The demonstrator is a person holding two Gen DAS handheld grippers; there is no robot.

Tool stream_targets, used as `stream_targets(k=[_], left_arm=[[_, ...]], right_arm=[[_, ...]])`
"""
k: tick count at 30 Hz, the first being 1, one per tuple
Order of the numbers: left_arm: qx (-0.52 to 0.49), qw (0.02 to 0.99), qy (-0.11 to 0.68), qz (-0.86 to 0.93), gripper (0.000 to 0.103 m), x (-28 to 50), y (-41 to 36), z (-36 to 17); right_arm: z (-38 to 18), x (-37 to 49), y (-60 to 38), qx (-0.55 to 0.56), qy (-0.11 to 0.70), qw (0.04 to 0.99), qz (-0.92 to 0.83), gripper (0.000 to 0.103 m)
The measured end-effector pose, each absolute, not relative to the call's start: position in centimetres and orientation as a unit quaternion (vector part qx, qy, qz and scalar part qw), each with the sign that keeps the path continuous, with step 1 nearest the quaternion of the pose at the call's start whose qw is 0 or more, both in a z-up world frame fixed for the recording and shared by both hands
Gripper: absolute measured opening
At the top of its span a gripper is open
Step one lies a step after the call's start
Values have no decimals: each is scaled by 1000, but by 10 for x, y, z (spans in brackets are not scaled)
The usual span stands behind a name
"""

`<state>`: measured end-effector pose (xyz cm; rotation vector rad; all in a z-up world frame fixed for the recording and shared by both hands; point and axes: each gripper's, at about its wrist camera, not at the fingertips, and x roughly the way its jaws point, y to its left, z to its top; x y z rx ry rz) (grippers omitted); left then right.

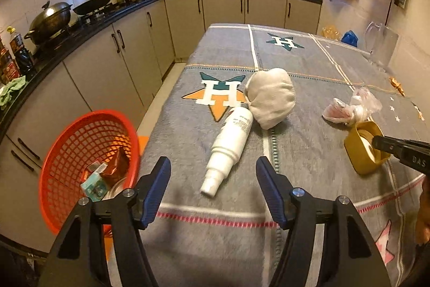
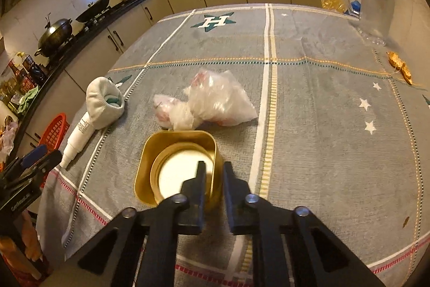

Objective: Collect trash
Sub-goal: 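Grasp the white spray bottle with the left tool while the right tool grasps the gold tin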

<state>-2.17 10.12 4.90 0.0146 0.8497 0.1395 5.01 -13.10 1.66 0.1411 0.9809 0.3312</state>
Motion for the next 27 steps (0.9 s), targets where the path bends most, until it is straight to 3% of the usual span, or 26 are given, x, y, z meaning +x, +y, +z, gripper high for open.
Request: stream_targets(k=[10, 13, 17, 27], left_arm=[[17, 893, 444, 76, 64, 25, 97, 23], [13, 889, 452, 77, 43, 31, 98, 16], [-2, 890, 450, 70, 31, 28, 99, 16], [-42, 901, 431, 40, 29, -15, 88, 23]], right_arm=[[22, 42, -136, 59, 444, 880, 156, 6], [24, 40, -137, 60, 439, 881, 164, 6], [29, 33, -134, 55, 426, 886, 176, 6], [34, 20, -115, 26, 403, 892, 204, 6]])
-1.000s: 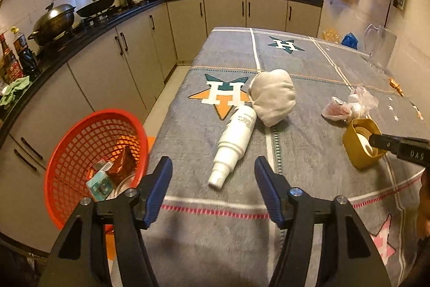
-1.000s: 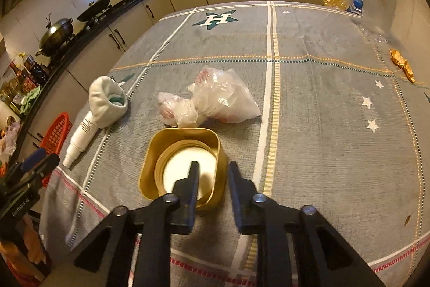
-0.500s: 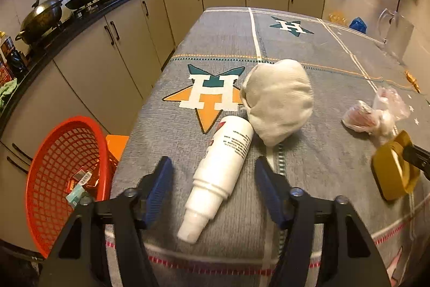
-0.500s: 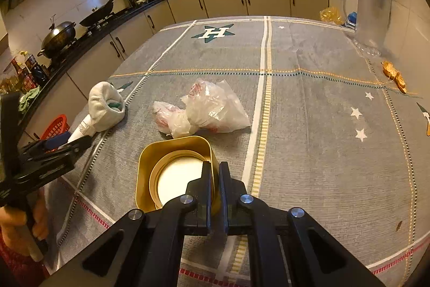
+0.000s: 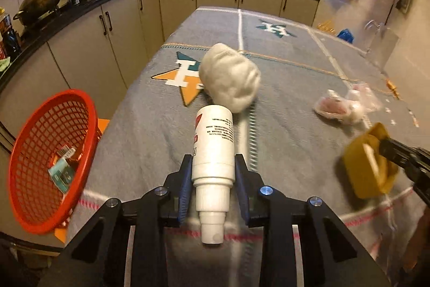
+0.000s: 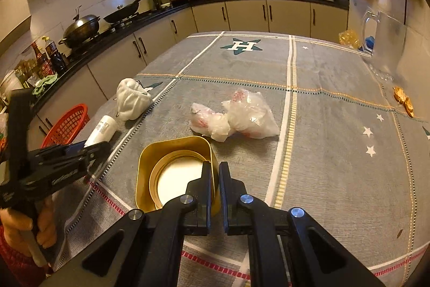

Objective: Collect trash
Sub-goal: 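Grasp the white spray bottle with the left tool while the right tool grasps the gold tin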

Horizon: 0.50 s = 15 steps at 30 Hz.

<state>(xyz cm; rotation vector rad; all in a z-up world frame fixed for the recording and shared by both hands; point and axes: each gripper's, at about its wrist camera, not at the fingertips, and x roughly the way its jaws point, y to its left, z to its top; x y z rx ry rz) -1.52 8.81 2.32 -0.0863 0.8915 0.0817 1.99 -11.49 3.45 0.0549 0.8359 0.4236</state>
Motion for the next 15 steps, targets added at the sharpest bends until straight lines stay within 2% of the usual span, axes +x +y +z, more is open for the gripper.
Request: stream_targets(k=[15], left_arm=[[-25, 916, 400, 7, 29, -32, 54, 33]], right_arm=[[35, 15, -110, 17, 393, 896, 205, 6]])
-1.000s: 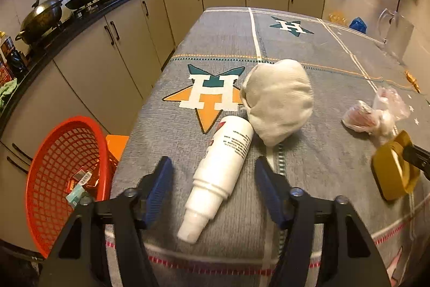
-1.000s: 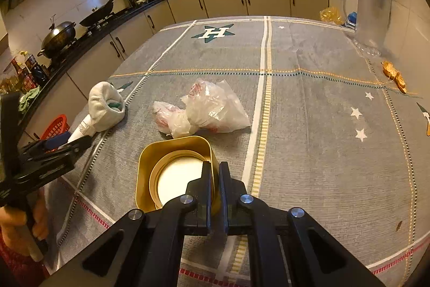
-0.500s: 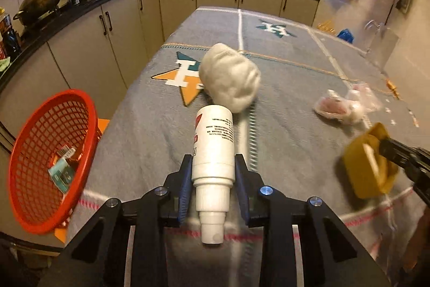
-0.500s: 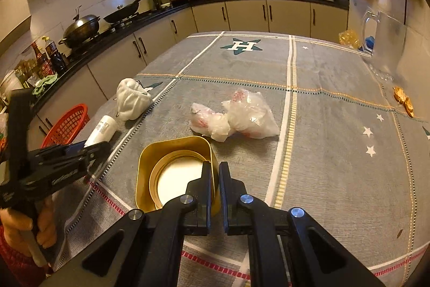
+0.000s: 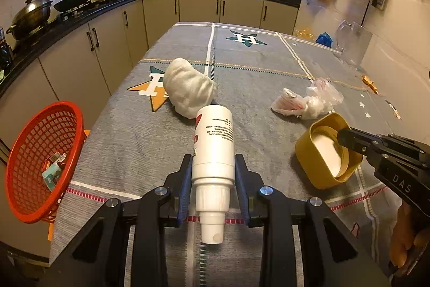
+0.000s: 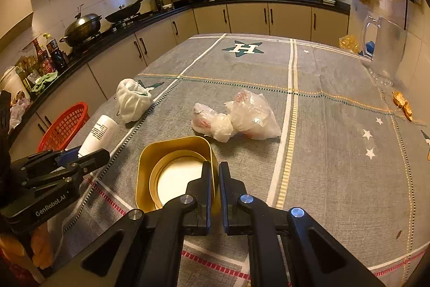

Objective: Collect trash
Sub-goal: 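Grasp the white spray bottle with the left tool while the right tool grasps the gold tin, then lift the spray bottle with the left tool while the right tool lifts the gold tin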

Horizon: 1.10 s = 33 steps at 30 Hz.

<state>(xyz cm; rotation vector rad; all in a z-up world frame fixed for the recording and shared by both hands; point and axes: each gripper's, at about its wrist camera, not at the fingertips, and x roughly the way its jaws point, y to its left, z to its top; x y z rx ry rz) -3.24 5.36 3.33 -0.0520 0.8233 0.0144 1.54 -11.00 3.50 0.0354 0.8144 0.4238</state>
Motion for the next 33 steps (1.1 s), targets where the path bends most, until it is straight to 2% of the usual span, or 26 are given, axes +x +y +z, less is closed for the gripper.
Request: stream_targets(k=[33], left_arm=[[-16, 917, 400, 8, 29, -40, 45, 34]], right_arm=[[36, 10, -105, 9, 385, 899, 208, 7]])
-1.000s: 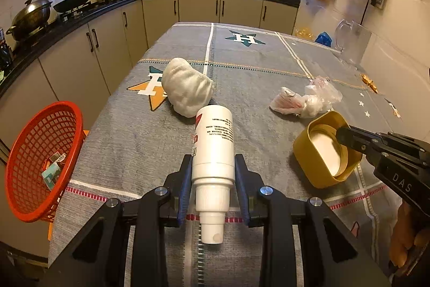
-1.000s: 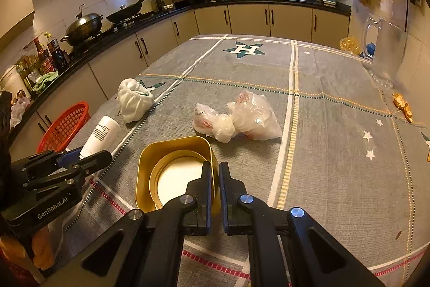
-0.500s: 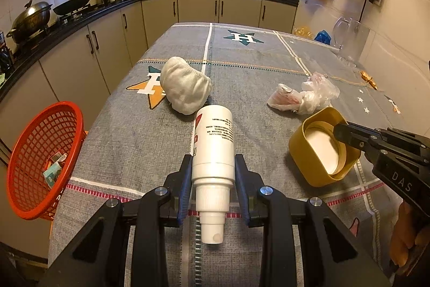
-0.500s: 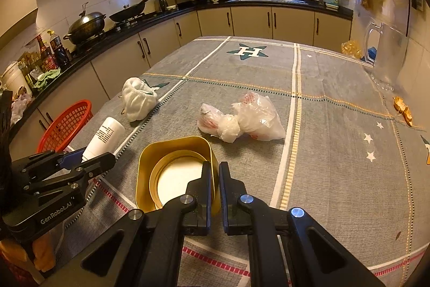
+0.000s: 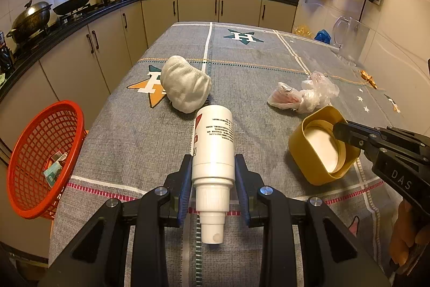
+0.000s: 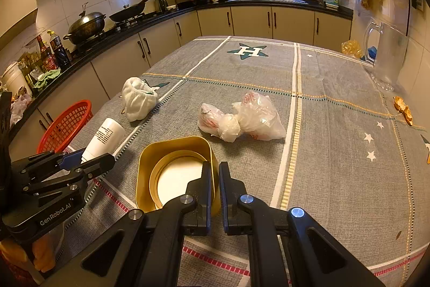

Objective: Collect trash
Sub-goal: 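Lift the spray bottle with the left tool while the right tool lifts the gold tin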

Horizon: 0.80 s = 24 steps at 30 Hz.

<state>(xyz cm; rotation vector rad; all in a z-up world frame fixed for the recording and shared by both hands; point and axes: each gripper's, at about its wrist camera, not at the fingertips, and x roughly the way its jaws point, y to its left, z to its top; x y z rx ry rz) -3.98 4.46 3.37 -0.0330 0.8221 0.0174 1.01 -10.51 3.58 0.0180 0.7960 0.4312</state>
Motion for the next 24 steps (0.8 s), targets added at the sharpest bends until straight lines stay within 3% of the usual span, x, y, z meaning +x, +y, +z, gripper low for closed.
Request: stream_targets(k=[24], left_arm=[[-23, 925, 379, 16, 29, -61, 56, 51]], right_arm=[[48, -3, -102, 27, 374, 903, 210, 7]])
